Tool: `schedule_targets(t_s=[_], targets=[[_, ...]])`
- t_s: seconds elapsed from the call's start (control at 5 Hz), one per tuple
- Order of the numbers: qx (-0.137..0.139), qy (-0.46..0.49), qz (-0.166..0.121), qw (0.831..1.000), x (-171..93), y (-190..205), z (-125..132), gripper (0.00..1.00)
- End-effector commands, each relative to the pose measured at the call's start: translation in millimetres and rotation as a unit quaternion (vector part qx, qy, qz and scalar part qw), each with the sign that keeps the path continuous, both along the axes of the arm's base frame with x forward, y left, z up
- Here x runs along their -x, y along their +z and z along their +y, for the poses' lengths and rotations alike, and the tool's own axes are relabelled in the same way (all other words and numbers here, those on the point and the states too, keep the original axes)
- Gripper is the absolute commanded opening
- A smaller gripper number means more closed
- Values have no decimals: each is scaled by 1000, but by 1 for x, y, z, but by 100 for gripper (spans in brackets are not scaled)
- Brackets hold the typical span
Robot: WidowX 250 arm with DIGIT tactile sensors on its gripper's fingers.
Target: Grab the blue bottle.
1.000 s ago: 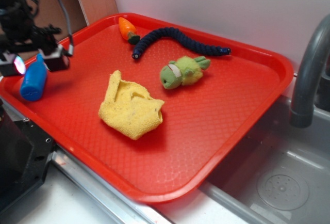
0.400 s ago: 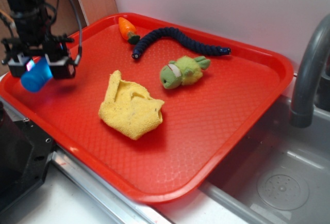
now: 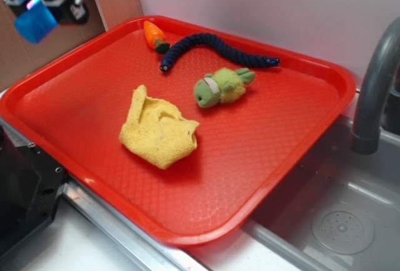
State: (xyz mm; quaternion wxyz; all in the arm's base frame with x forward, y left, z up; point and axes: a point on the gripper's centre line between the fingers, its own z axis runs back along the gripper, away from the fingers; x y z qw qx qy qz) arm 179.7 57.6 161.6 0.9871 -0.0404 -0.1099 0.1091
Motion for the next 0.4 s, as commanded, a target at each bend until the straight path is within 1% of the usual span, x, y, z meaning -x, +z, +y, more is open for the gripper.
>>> schedule_targets(t_s=[0.0, 0.2], targets=[[-75, -67, 18, 995, 8, 67, -35, 0], [-69, -46, 49, 995, 19, 44, -26, 0]])
